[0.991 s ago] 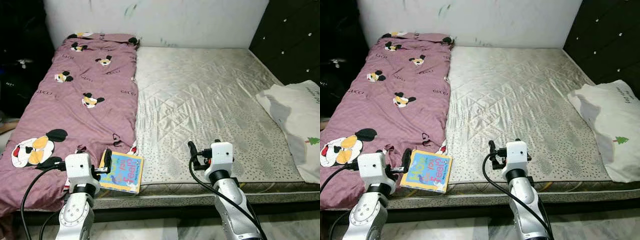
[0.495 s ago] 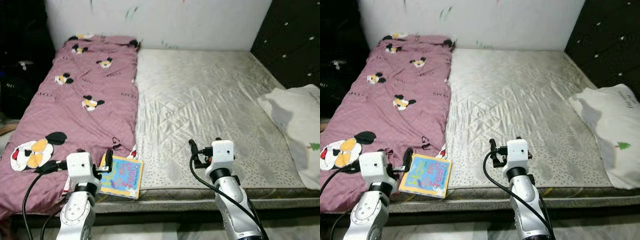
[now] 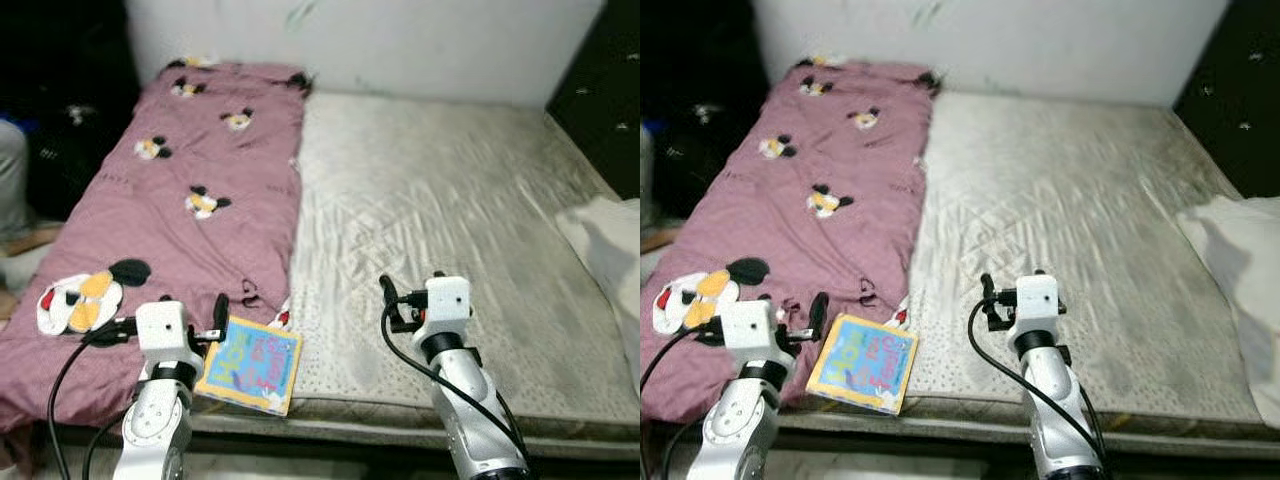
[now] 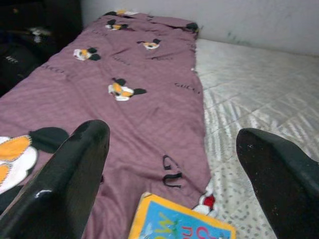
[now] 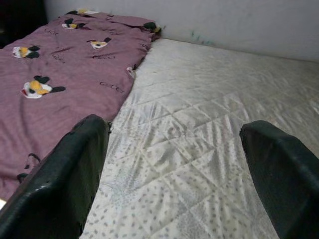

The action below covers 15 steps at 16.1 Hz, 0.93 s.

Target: Clean up the room

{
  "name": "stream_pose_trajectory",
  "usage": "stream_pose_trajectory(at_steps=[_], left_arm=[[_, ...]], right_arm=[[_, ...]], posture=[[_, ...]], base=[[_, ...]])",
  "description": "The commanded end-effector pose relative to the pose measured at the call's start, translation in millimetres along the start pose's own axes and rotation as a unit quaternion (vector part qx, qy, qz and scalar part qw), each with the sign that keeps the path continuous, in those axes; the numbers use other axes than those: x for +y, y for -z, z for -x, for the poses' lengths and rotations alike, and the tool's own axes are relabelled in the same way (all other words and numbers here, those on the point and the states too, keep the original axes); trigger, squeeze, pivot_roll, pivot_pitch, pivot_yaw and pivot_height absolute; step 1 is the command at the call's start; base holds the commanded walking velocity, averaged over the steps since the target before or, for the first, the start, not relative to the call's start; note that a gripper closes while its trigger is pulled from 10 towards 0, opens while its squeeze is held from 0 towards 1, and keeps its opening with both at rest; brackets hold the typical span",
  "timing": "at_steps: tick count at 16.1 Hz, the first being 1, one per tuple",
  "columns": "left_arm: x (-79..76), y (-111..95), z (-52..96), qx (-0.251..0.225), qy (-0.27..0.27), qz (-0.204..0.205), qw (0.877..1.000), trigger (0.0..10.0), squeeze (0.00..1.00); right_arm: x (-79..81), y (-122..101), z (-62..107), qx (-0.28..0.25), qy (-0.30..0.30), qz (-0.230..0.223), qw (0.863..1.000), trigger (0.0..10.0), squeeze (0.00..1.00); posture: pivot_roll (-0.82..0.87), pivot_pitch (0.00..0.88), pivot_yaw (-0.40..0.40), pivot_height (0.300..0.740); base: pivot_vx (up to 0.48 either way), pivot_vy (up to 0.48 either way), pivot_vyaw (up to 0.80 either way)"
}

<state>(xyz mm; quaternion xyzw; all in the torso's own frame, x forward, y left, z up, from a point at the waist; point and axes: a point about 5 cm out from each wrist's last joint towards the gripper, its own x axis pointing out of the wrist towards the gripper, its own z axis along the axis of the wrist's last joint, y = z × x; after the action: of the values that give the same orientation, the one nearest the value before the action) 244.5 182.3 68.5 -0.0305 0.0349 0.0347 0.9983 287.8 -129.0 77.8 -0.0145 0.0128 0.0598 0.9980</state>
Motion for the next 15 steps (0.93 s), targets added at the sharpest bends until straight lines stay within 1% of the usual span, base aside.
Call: stream_pose_trajectory(at_steps=[1,4,6,10,11,12,14,15], left_arm=[[-3.4,-0.4,-1.0,0.001,0.009,0.000,1.000,10.0,0.00],[-3.9,0.6,-1.5,0.004,0.009,0.001,1.000,10.0,0.00],[-3.9,1.2,-2.0,0.006,0.007,0.001,1.000,10.0,0.00],[0.0,4.3,-2.5,0.013,-0.014,0.009,1.000,10.0,0.00],[0.1,5.3,-2.6,0.014,-0.015,0.008,1.000,10.0,0.00],[0.4,7.3,-2.7,0.015,-0.016,0.006,1.000,10.0,0.00],[-0.3,8.4,-4.2,0.016,-0.013,0.002,1.000,10.0,0.00],[-1.4,8.3,-7.4,0.016,-0.011,0.000,1.000,10.0,0.00]], right_arm=[[-6.9,2.3,2.3,0.005,0.013,0.001,1.000,10.0,0.00],[-7.2,2.9,1.7,0.007,0.012,0.002,1.000,10.0,0.00],[-7.5,2.7,1.1,0.006,0.012,0.003,1.000,10.0,0.00],[-7.6,4.1,0.6,0.008,0.012,0.003,1.000,10.0,0.00],[-7.6,4.7,0.5,0.008,0.012,0.003,1.000,10.0,0.00],[-6.8,6.0,-0.9,0.009,0.011,0.003,1.000,10.0,0.00],[-4.9,6.8,-3.6,0.011,0.007,0.002,1.000,10.0,0.00],[-2.1,8.8,-5.0,0.016,-0.001,0.002,1.000,10.0,0.00]], posture=[[0.04,0.047,-0.039,0.740],[0.04,0.042,-0.039,0.740],[0.04,0.043,-0.041,0.740],[0.04,0.031,-0.036,0.740],[0.04,0.025,-0.032,0.740],[0.04,0.002,-0.012,0.740],[0.04,0.000,-0.002,0.740],[0.04,0.000,0.000,0.740]], base=[[0.270,0.000,0.00],[0.255,0.000,0.00],[0.000,0.000,0.00],[0.000,0.000,0.00],[0.000,0.000,0.00],[0.000,0.000,0.00],[0.000,0.000,0.00],[0.000,0.000,0.00]])
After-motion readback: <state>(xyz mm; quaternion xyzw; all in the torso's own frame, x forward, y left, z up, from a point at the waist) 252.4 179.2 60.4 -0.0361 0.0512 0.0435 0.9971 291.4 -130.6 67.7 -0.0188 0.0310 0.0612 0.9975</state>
